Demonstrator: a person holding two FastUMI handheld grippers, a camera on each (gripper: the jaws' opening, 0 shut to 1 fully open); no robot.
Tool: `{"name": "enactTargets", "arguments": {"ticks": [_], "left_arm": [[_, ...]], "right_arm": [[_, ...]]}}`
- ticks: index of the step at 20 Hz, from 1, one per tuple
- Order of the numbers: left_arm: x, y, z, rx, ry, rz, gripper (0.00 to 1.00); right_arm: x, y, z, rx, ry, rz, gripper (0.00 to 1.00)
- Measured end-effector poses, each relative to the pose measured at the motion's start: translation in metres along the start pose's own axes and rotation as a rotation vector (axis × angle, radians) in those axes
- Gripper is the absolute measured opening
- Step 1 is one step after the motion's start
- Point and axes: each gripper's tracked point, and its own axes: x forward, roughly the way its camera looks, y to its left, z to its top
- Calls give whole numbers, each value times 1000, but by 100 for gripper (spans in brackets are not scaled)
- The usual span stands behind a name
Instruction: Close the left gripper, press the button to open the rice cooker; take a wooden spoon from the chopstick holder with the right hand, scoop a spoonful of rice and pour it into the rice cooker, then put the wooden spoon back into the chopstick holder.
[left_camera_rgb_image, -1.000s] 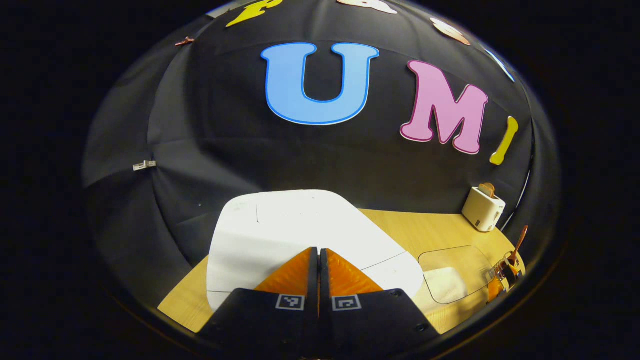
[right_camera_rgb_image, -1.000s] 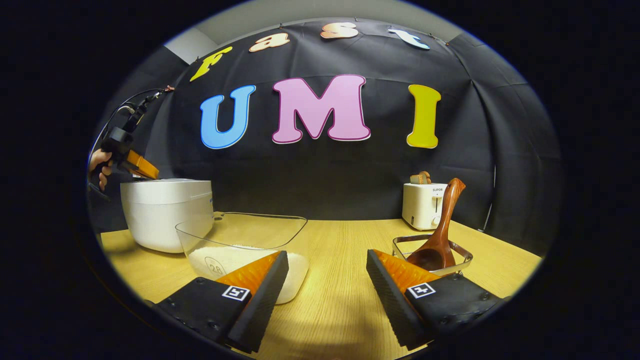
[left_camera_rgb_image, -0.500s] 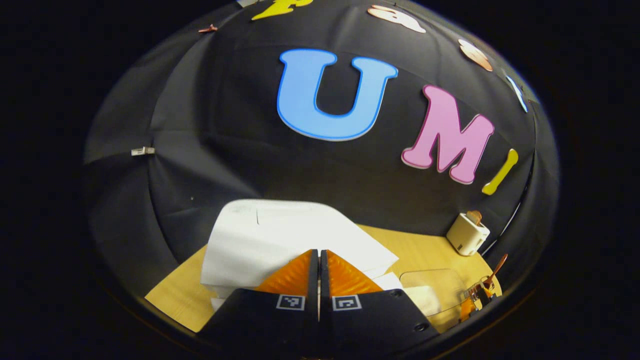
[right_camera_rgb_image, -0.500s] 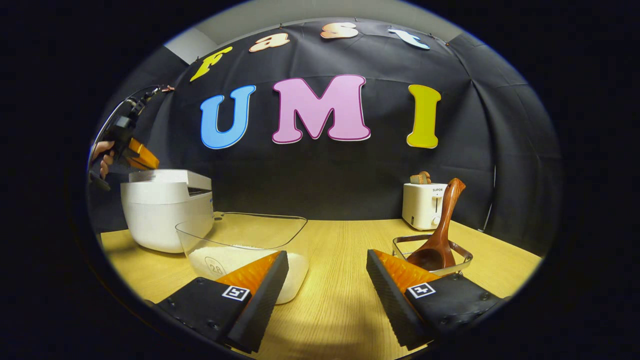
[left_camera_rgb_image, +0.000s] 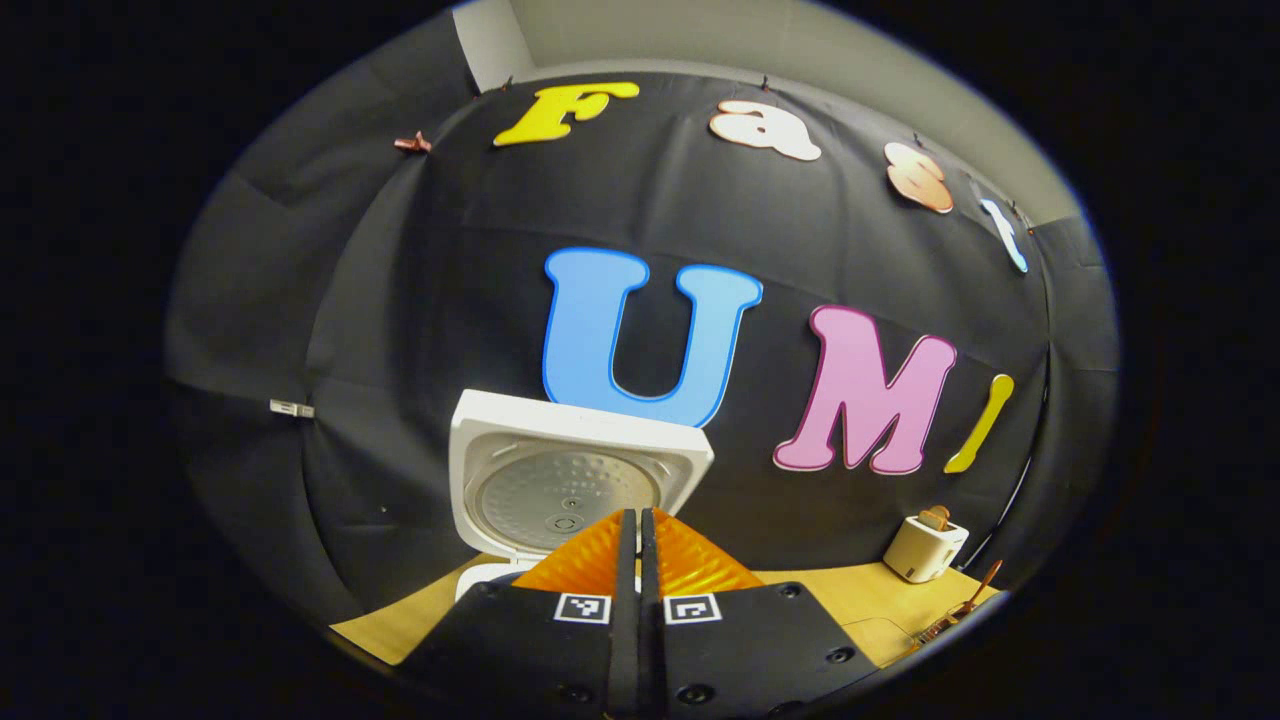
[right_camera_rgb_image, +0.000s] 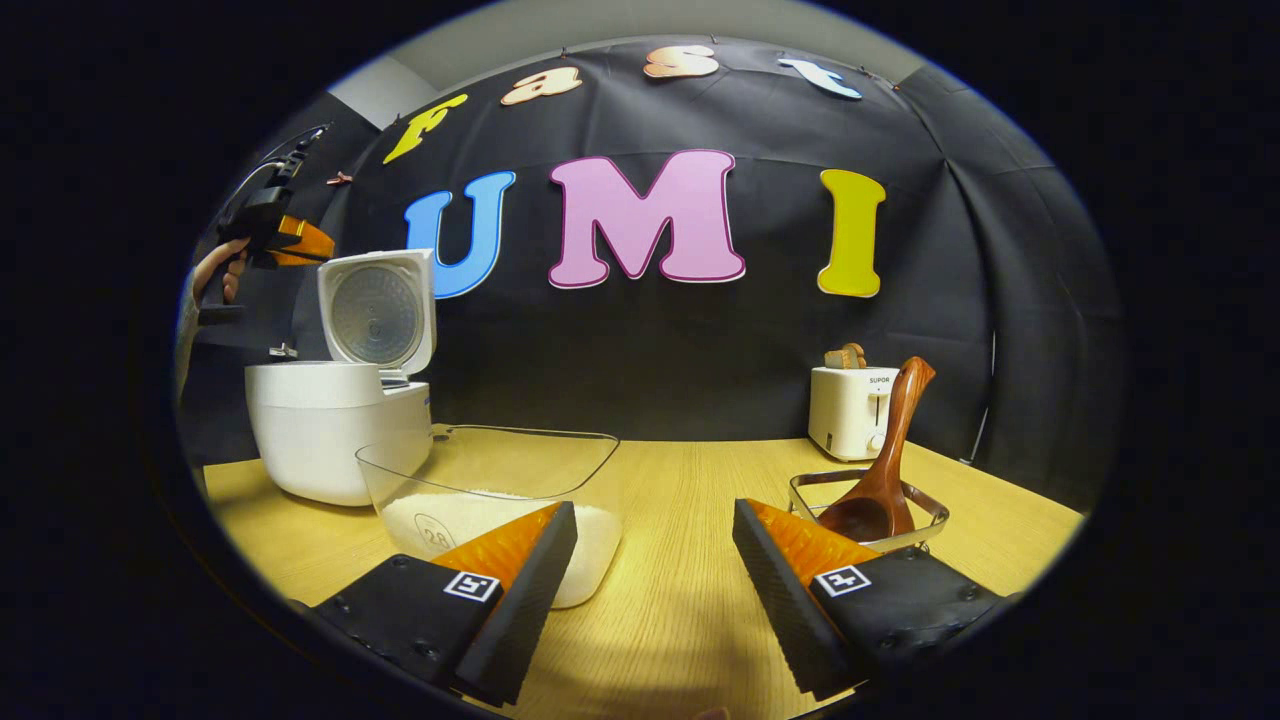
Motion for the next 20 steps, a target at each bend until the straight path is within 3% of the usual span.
{"name": "enactTargets", "arguments": {"ticks": [3, 5, 6, 7, 10, 12, 15, 20], "left_arm": [[-30, -9, 20, 33, -132, -17, 1], [-51, -6, 24, 46, -196, 7, 43], [-60, -4, 20, 45, -211, 23, 44], [-68, -4, 14, 41, -208, 33, 53], [-84, -10, -25, 34, -147, 35, 90], [-93, -24, -47, 31, -122, -1, 95], [-103, -39, -76, -5, -104, -36, 95], [-108, -42, -115, -46, -54, -36, 95]], "right_arm": [[-7, -3, 10, 7, -37, -2, 98], [-13, 3, 29, 17, -115, 30, 98], [-18, 6, 37, 12, -147, 48, 98], [-25, 7, 42, 3, -162, 58, 98], [-50, 8, 64, -50, -189, 72, 98], [-68, -1, 86, -69, -228, 57, 99], [-78, -42, 91, -101, -201, -41, 97], [-57, -112, 96, 28, -113, -92, 97]]}}
